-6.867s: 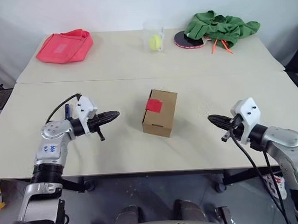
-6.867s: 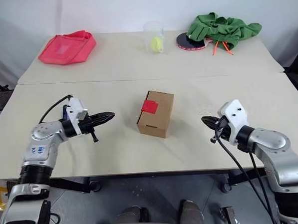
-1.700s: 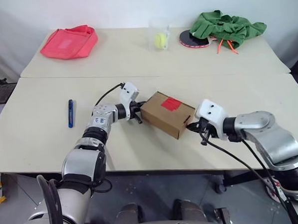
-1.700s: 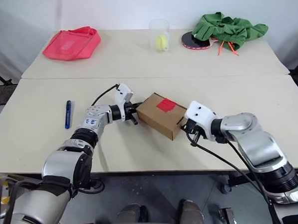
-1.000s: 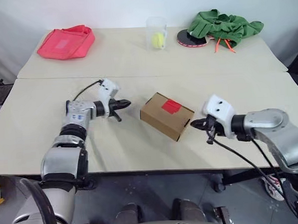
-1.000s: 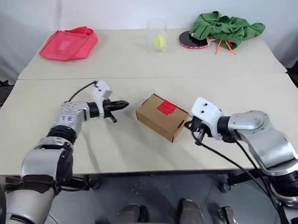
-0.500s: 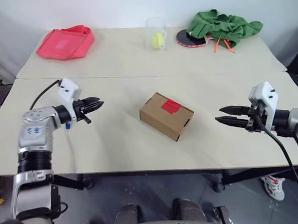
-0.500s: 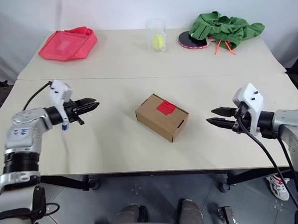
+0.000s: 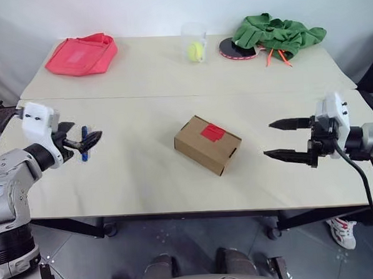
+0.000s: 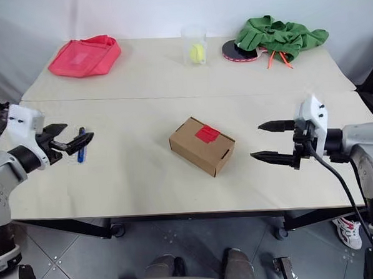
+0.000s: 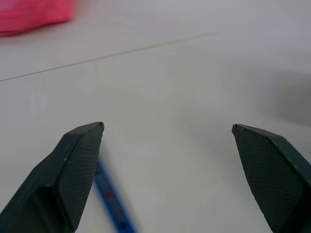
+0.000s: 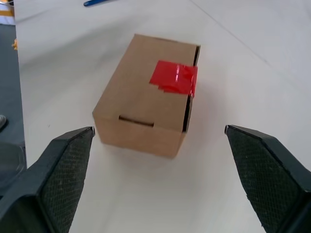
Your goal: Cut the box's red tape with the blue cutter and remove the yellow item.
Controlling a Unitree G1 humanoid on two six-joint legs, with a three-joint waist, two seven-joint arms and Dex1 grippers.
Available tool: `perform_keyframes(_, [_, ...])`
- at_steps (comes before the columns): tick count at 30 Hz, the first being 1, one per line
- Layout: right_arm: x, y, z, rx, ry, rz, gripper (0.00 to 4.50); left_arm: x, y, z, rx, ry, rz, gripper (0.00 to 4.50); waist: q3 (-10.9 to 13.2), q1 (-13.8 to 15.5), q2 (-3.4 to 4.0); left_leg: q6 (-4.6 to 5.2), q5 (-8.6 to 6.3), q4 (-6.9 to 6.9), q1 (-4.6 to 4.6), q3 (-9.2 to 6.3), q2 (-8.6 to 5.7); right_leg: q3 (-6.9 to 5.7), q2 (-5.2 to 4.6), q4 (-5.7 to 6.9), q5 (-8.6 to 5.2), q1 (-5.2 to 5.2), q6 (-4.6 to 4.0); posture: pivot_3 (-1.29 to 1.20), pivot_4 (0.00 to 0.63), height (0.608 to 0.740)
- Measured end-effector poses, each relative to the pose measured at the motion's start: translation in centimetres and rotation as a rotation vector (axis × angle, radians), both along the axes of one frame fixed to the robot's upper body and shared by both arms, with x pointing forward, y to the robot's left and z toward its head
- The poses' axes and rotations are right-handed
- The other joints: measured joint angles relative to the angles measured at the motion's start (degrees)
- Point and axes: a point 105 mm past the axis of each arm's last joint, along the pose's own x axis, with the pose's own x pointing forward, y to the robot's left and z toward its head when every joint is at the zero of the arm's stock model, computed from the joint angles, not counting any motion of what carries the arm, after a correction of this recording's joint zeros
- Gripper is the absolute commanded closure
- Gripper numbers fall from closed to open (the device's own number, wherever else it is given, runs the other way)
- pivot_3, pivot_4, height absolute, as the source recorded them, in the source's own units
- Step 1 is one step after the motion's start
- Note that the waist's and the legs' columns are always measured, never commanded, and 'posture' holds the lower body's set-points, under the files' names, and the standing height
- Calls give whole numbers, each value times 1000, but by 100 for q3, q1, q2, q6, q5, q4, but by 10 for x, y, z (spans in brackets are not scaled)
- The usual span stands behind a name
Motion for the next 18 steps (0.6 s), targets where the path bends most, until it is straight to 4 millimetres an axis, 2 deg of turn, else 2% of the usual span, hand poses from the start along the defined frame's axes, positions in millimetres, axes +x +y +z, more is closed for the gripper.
perform_keyframes(5, [7,0,-3,-27,-1,-2,0,7,13,-22,-101,73,262,16,1,58,-2,0,-1,0,0,3,-3,7,0,1,0,-1,0,0,150,740])
perform_keyframes(8, [8,1,-4,-36,1,4,0,5,15,-38,-141,175,326,16,1,87,-2,0,-1,0,0,4,-4,7,0,3,0,-3,0,0,150,740])
perform_keyframes(13, [10,5,1,-44,-8,25,0,15,5,-72,-253,292,368,16,1,111,-3,0,0,1,2,8,-4,11,0,1,0,-2,0,0,150,740])
perform_keyframes(18, [10,4,2,-47,-11,24,0,21,5,-71,-254,310,373,16,1,114,-2,-1,0,1,4,9,-5,12,0,4,0,-2,0,0,150,740])
